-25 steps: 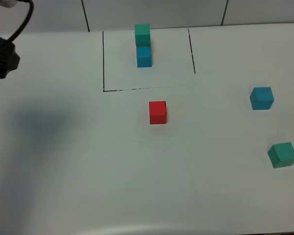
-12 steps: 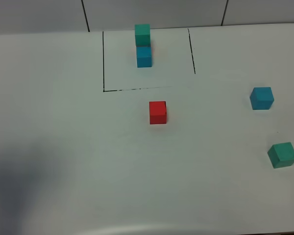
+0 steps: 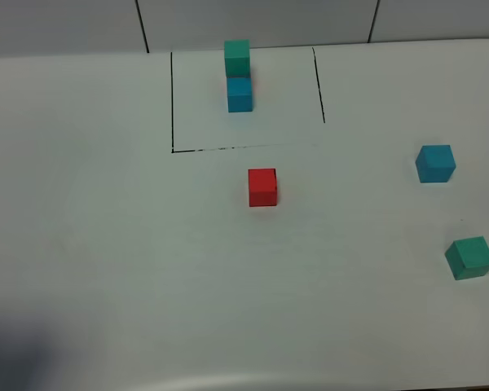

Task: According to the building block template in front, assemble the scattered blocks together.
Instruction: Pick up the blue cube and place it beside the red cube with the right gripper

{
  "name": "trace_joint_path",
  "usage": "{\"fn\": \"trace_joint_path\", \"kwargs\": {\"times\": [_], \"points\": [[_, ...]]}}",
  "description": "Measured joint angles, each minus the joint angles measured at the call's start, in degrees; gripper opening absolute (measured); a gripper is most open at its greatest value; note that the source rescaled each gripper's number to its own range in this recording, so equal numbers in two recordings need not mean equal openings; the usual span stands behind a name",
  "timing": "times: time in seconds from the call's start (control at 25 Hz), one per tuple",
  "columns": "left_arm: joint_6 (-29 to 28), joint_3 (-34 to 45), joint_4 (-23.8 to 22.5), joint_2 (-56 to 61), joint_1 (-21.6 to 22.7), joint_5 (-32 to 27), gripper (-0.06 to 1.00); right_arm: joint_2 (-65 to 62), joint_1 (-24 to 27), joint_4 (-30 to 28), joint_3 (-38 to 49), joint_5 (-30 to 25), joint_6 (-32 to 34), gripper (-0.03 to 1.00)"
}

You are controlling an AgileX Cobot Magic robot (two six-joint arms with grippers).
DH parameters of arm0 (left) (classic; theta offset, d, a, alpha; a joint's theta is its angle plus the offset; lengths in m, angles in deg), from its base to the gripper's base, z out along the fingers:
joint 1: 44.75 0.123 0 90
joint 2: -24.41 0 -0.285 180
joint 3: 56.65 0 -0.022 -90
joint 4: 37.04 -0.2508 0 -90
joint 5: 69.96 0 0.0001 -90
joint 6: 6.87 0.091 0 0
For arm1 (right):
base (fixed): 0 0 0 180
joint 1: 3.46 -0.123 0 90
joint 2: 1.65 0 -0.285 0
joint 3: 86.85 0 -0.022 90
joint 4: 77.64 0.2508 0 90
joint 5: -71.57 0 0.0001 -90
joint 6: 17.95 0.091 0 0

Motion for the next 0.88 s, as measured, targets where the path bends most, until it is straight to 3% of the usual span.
{"fn": "trace_joint_path", "kwargs": {"times": [0.32, 0.88], "points": [[0.0, 2.6, 4.2, 9.4, 0.0, -5.9, 0.86, 0.0, 0.0, 0.0, 0.0, 0.0, 0.0, 0.79], [1.2, 8.3, 6.7, 18.1, 0.0, -5.5, 0.86, 0.0, 0.0, 0.0, 0.0, 0.0, 0.0, 0.79]]}}
